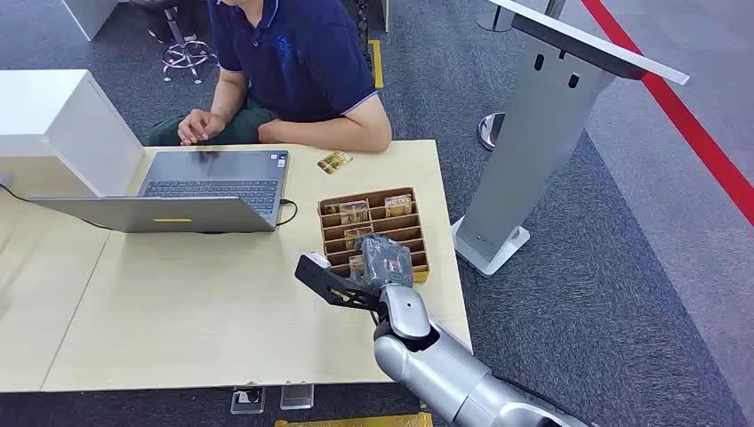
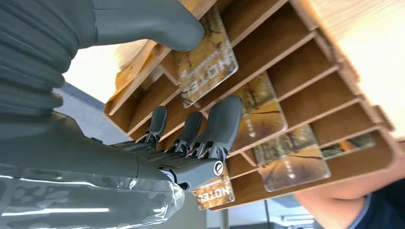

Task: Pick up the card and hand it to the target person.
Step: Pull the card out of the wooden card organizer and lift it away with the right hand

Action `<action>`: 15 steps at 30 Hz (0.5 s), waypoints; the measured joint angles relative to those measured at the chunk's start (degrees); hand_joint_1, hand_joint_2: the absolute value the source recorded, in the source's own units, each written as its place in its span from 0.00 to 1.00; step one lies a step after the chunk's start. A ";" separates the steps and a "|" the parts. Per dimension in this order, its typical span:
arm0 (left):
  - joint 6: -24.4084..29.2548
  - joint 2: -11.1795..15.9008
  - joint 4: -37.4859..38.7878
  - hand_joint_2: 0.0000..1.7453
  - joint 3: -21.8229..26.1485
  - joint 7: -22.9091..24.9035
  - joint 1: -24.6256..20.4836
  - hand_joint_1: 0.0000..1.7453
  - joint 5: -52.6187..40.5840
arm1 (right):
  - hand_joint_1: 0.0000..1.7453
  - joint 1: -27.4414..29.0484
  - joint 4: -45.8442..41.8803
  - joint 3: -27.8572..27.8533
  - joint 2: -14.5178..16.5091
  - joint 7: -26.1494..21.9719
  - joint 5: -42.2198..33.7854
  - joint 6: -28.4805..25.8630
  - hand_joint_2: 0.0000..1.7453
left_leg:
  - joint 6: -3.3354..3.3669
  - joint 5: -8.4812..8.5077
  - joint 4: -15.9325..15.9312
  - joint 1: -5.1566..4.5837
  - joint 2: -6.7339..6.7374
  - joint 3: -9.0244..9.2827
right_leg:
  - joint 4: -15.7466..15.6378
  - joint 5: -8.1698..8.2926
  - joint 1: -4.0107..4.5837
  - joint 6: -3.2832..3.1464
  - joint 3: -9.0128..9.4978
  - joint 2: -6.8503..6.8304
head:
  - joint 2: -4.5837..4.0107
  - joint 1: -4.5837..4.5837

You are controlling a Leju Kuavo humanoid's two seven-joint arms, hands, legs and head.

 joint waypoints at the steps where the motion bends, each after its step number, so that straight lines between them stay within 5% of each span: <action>1: 0.00 -0.01 0.00 0.00 0.00 0.00 0.00 0.00 0.00 | 0.44 -0.01 0.09 0.03 0.05 0.15 0.15 0.01 1.00 | 0.00 0.00 0.00 0.00 0.00 0.00 | 0.00 0.00 0.00 0.00 0.00 0.00 | 0.00 0.00; 12: 0.01 -0.23 0.00 0.00 0.00 0.15 -0.01 0.00 -0.01 | 0.46 -0.09 0.97 0.51 0.57 1.76 2.46 -0.22 1.00 | 0.00 0.00 0.00 0.00 0.00 0.01 | 0.00 0.00 0.00 0.00 0.01 0.00 | 0.00 0.00; 15: 0.01 -0.27 0.00 0.00 0.00 0.15 -0.02 0.00 -0.01 | 0.56 -0.11 1.05 0.59 0.61 1.66 2.47 -0.26 1.00 | 0.00 0.00 0.00 0.00 0.00 0.01 | 0.00 0.00 0.00 0.00 0.01 0.00 | 0.00 -0.01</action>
